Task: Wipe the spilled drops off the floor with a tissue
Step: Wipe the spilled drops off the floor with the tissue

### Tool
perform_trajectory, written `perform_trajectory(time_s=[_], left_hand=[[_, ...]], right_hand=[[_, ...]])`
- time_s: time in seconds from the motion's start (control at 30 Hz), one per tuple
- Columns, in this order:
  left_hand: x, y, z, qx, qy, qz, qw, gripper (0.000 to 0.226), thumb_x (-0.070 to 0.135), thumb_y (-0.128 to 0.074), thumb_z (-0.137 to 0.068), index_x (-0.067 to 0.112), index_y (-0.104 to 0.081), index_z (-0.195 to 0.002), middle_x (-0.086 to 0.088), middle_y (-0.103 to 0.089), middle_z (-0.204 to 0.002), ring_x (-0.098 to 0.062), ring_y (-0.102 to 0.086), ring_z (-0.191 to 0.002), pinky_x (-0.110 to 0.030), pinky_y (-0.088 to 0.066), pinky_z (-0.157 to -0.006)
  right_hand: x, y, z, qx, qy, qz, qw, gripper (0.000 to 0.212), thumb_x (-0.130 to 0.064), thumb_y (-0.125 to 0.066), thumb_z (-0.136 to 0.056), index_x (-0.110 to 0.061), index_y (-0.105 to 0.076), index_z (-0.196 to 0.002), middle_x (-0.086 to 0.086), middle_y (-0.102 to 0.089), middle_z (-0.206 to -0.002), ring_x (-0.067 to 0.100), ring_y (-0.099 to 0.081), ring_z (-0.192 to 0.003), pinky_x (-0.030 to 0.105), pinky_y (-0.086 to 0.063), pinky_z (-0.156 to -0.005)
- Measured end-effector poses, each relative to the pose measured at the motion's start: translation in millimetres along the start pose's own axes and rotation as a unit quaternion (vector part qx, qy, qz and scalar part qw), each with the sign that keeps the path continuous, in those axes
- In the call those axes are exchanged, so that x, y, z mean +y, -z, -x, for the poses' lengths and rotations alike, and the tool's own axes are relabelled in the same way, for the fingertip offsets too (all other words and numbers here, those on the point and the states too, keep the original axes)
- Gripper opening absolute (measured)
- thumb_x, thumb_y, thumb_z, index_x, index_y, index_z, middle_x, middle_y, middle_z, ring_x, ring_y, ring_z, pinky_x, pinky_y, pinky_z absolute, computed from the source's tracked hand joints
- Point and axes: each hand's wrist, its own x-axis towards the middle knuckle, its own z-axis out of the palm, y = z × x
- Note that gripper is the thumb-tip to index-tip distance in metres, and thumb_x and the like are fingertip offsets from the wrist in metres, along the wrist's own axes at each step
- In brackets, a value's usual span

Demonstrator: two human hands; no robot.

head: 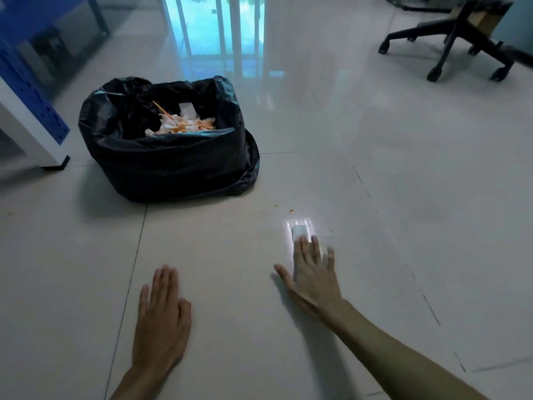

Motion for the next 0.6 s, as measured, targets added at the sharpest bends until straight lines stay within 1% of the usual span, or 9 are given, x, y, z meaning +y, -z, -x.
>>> perform_trajectory(time_s=[0.1,0.17,0.23,0.27,0.33,0.4,0.5,0.57,0.6], left_hand=[[0.8,1.9,-2.2,-0.009,0.006,0.008,1.0,0.07,0.045,0.0,-0.09,0.017,0.006,-0.155,0.002,0.01,-0.165,-0.007,0.014,-0.151,-0.036,0.005,-0.124],[0.5,3.2,-3.6,-0.006,0.006,0.015,1.0,0.07,0.044,-0.001,-0.09,0.017,0.004,-0.155,0.003,0.008,-0.165,-0.006,0.011,-0.151,-0.036,0.004,-0.124],[-0.2,3.5,-3.3,-0.002,0.011,0.021,1.0,0.071,0.043,-0.004,-0.089,0.016,0.0,-0.155,0.003,0.003,-0.165,-0.007,0.006,-0.152,-0.036,0.003,-0.125],[-0.1,3.7,-3.3,-0.001,0.015,0.02,1.0,0.072,0.043,-0.005,-0.089,0.015,-0.003,-0.156,0.002,-0.001,-0.165,-0.008,0.003,-0.152,-0.035,0.002,-0.125],[0.9,3.8,-3.4,0.003,0.024,0.019,1.0,0.073,0.042,-0.01,-0.089,0.013,-0.014,-0.156,-0.001,-0.012,-0.165,-0.012,-0.008,-0.152,-0.036,-0.003,-0.124],[1.7,6.5,-6.7,0.014,0.029,0.014,0.999,0.07,0.04,-0.018,-0.09,0.01,-0.03,-0.152,-0.006,-0.029,-0.161,-0.018,-0.023,-0.149,-0.039,-0.011,-0.123],[1.5,15.5,-20.4,0.036,0.014,-0.003,0.999,0.059,0.037,-0.026,-0.09,0.008,-0.052,-0.133,-0.011,-0.053,-0.14,-0.027,-0.044,-0.132,-0.047,-0.032,-0.111],[1.2,24.9,-32.8,0.056,-0.015,0.006,0.998,0.046,0.036,-0.028,-0.09,0.012,-0.056,-0.117,-0.007,-0.056,-0.124,-0.027,-0.05,-0.119,-0.046,-0.039,-0.1],[-0.5,28.0,-38.2,0.061,-0.029,0.017,0.998,0.042,0.036,-0.028,-0.091,0.014,-0.055,-0.113,-0.005,-0.056,-0.12,-0.026,-0.051,-0.116,-0.044,-0.04,-0.098]], right_hand=[[-45.4,-7.8,-7.2,0.004,0.11,0.007,0.994,0.089,-0.07,-0.014,-0.096,-0.007,0.005,-0.157,0.011,0.008,-0.165,0.026,0.019,-0.15,0.051,0.019,-0.116],[-64.3,-18.4,1.7,0.02,0.186,0.015,0.982,0.091,-0.071,-0.015,-0.096,-0.004,-0.006,-0.157,0.014,-0.003,-0.165,0.029,0.013,-0.151,0.05,0.017,-0.115],[-67.7,-31.1,18.3,0.054,0.232,0.022,0.971,0.089,-0.07,-0.019,-0.097,-0.003,-0.02,-0.155,0.013,-0.017,-0.164,0.031,0.001,-0.151,0.052,0.01,-0.115],[-64.5,-35.3,26.8,0.064,0.243,0.025,0.967,0.088,-0.07,-0.022,-0.097,-0.005,-0.023,-0.155,0.011,-0.021,-0.163,0.03,-0.003,-0.151,0.053,0.005,-0.115],[-51.1,-40.3,40.6,0.069,0.246,0.031,0.966,0.085,-0.07,-0.025,-0.096,-0.009,-0.026,-0.155,0.006,-0.025,-0.163,0.029,-0.008,-0.152,0.054,-0.002,-0.115],[-32.6,-36.2,50.6,0.065,0.228,0.038,0.971,0.083,-0.07,-0.028,-0.096,-0.01,-0.032,-0.153,0.004,-0.032,-0.161,0.029,-0.015,-0.151,0.055,-0.01,-0.115],[1.9,-28.7,58.6,0.069,0.182,0.057,0.979,0.081,-0.069,-0.031,-0.095,-0.008,-0.045,-0.147,0.006,-0.044,-0.154,0.032,-0.029,-0.147,0.055,-0.018,-0.113],[29.4,-23.3,56.5,0.073,0.122,0.078,0.987,0.084,-0.07,-0.027,-0.095,-0.006,-0.05,-0.143,0.01,-0.049,-0.15,0.034,-0.035,-0.144,0.056,-0.017,-0.114],[42.5,-19.1,53.1,0.066,0.082,0.085,0.991,0.086,-0.071,-0.023,-0.095,-0.005,-0.051,-0.142,0.011,-0.049,-0.15,0.033,-0.036,-0.144,0.055,-0.015,-0.116]])
